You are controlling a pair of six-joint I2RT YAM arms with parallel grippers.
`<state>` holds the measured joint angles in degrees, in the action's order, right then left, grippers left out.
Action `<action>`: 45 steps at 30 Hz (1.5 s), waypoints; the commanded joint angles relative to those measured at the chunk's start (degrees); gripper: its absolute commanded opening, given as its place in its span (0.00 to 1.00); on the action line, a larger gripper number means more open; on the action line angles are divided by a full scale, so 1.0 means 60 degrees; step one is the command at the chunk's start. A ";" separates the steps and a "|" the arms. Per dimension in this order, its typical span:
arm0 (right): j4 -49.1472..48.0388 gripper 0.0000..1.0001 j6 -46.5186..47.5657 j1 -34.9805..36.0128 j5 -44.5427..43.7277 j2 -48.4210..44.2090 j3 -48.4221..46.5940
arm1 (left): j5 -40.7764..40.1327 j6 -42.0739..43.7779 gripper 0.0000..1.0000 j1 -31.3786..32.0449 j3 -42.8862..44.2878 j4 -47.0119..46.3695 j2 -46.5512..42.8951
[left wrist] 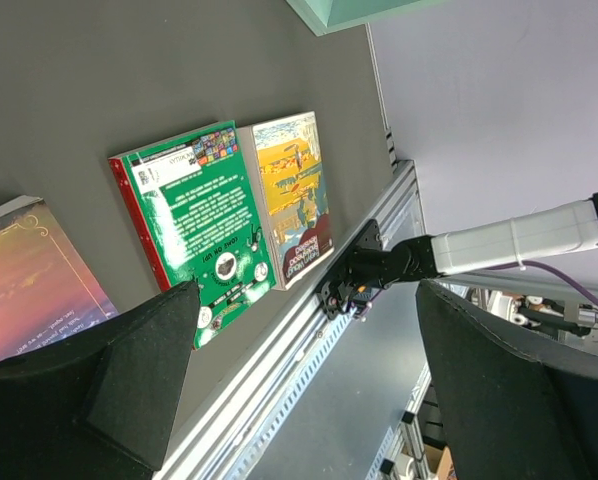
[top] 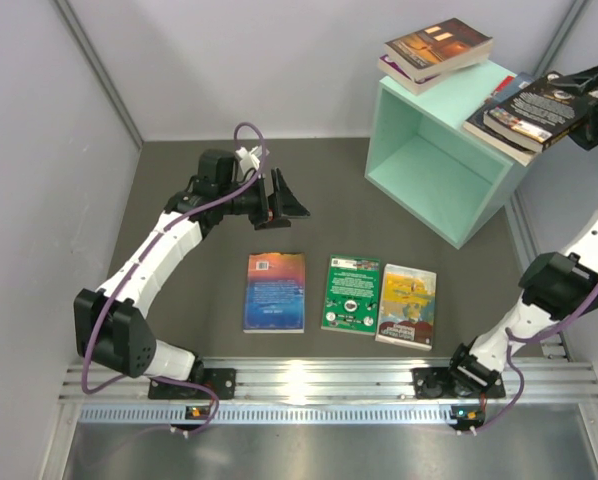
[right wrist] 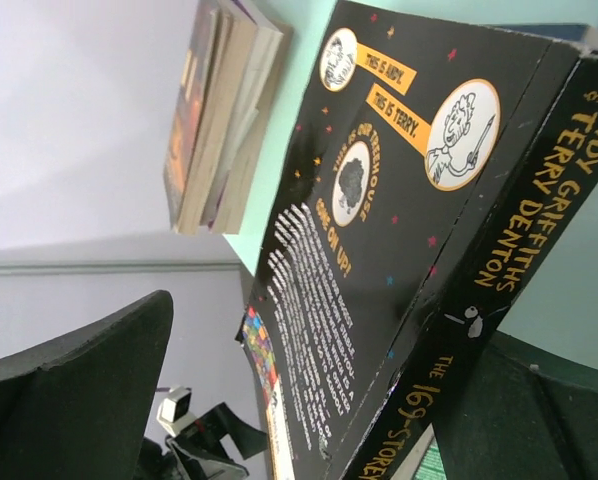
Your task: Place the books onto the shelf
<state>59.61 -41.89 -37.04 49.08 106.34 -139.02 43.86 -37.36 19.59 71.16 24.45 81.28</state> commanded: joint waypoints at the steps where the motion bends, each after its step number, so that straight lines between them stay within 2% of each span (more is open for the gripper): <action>1: 0.1458 1.00 0.1048 -0.0097 -0.0766 0.0074 -0.0590 | 0.0176 0.0002 0.93 -0.0043 0.0358 -0.0456 0.0062; 4: 0.1826 1.00 0.1371 0.0093 -0.1409 0.0045 -0.0779 | 0.0191 -0.0013 0.93 -0.0043 0.0314 -0.0456 0.0121; 11: 0.1417 1.00 0.1473 0.1015 -0.2787 -0.0116 -0.1512 | 0.0147 -0.0042 0.92 -0.0028 0.0270 -0.0427 0.0180; 14: 0.1752 1.00 0.2085 0.1250 -0.3520 -0.0132 -0.1527 | 0.0103 -0.0028 0.92 -0.0028 0.0299 -0.0340 0.0180; 19: 0.2530 1.00 0.3024 0.1354 -0.4486 -0.0233 -0.1542 | 0.0030 0.0016 0.92 -0.0028 0.0314 -0.0149 0.0150; 27: 0.2911 1.00 0.3466 0.1427 -0.5762 -0.0483 -0.1922 | 0.0030 -0.0057 0.91 0.0001 0.0518 -0.0061 0.0370; 31: 0.2926 1.00 0.3597 0.1821 -0.6742 -0.0556 -0.2449 | -0.0029 -0.0071 0.91 0.0118 0.0621 -0.0061 0.0516; 40: 0.2970 1.00 0.3510 0.1953 -0.6978 -0.1052 -0.2523 | -0.0365 0.0001 0.91 0.0264 0.0680 0.0012 0.0546; 42: 0.3071 1.00 0.3568 0.2274 -0.7415 -0.1331 -0.2800 | -0.0686 0.0352 0.91 0.0352 0.0709 0.0363 0.0604; 45: 0.3029 1.00 0.3700 0.3532 -0.9009 -0.2004 -0.2935 | -0.1258 0.1157 0.92 0.0717 0.0855 0.1282 0.0852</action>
<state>77.60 -21.21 -21.54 3.11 101.56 -153.27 39.81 -35.62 21.98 73.43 27.20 85.01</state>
